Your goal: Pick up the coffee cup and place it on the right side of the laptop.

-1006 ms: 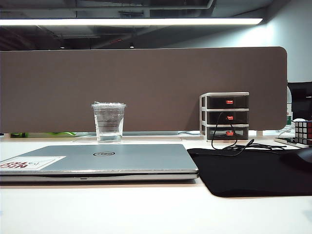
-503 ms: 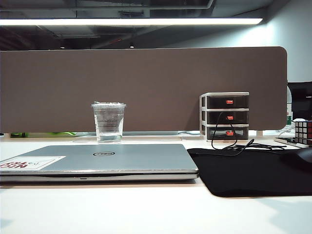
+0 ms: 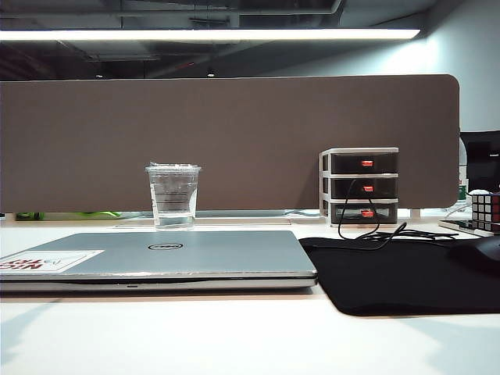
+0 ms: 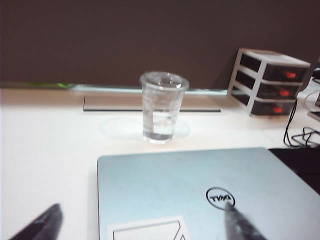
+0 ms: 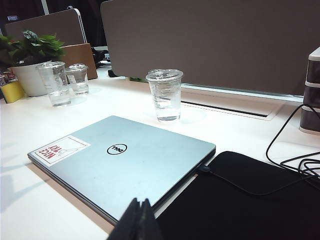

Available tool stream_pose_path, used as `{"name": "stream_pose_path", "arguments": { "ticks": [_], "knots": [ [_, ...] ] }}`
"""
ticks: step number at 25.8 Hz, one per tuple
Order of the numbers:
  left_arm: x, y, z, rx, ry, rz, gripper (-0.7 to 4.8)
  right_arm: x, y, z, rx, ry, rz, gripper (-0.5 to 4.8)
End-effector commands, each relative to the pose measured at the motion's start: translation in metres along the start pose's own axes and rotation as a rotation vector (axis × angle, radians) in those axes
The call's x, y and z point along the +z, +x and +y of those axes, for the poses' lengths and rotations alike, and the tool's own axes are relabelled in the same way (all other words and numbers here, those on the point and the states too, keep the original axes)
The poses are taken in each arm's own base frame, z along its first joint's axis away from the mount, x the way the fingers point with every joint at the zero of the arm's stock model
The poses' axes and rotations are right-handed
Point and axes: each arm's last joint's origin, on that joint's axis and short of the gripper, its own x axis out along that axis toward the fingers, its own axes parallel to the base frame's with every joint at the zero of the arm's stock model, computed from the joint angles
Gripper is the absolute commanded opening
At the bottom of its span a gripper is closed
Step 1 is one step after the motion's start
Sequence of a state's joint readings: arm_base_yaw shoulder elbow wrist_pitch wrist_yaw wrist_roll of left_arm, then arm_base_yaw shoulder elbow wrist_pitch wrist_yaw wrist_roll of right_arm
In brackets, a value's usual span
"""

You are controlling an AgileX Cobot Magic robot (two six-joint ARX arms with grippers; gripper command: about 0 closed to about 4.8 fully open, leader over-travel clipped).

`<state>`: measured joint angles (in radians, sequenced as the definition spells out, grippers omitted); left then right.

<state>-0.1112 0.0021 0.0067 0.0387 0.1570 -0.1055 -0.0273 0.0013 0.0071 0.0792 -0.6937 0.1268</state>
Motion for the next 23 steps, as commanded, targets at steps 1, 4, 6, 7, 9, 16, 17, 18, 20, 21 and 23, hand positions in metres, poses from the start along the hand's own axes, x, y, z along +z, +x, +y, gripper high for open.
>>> {"name": "stream_pose_path", "arguments": {
  "ticks": [1,4,6,7,9,16,17,18,20,21,23],
  "knots": [
    [0.009,0.000,-0.002,-0.040,0.006,-0.034,4.06,-0.001,0.000,0.000,0.010,-0.006,-0.007,-0.01],
    [0.021,0.003,-0.003,-0.043,0.004,-0.018,4.06,-0.001,0.000,0.000,0.010,-0.006,-0.007,-0.01],
    [0.031,0.008,-0.003,-0.046,0.011,-0.029,4.19,-0.001,0.000,0.000,0.010,-0.006,-0.007,-0.01],
    [0.034,0.011,-0.003,-0.045,0.012,-0.034,4.44,-0.001,0.000,0.000,0.010,-0.007,-0.007,-0.01],
    [0.040,0.021,-0.002,-0.048,0.042,-0.035,4.79,-0.001,0.000,0.000,0.010,-0.006,-0.007,-0.01],
    [0.049,0.067,0.004,-0.049,0.168,-0.002,4.79,-0.001,0.000,0.000,0.010,-0.007,-0.007,-0.01],
    [0.048,0.080,0.006,-0.054,0.180,0.021,4.79,-0.001,0.000,0.000,0.010,-0.007,-0.007,-0.01],
    [0.047,0.088,0.008,-0.068,0.177,0.035,4.79,-0.001,0.000,0.000,0.010,-0.007,-0.007,-0.01],
    [0.044,0.109,0.010,-0.122,0.171,0.052,4.79,-0.001,0.000,0.000,0.009,-0.007,-0.007,-0.01],
    [0.043,0.115,0.012,-0.139,0.166,0.055,4.79,-0.001,0.000,0.000,0.010,-0.007,-0.007,-0.01],
    [0.040,0.129,0.014,-0.174,0.157,0.062,4.79,-0.001,0.000,0.000,0.009,-0.006,-0.007,-0.01]
  ]
}}
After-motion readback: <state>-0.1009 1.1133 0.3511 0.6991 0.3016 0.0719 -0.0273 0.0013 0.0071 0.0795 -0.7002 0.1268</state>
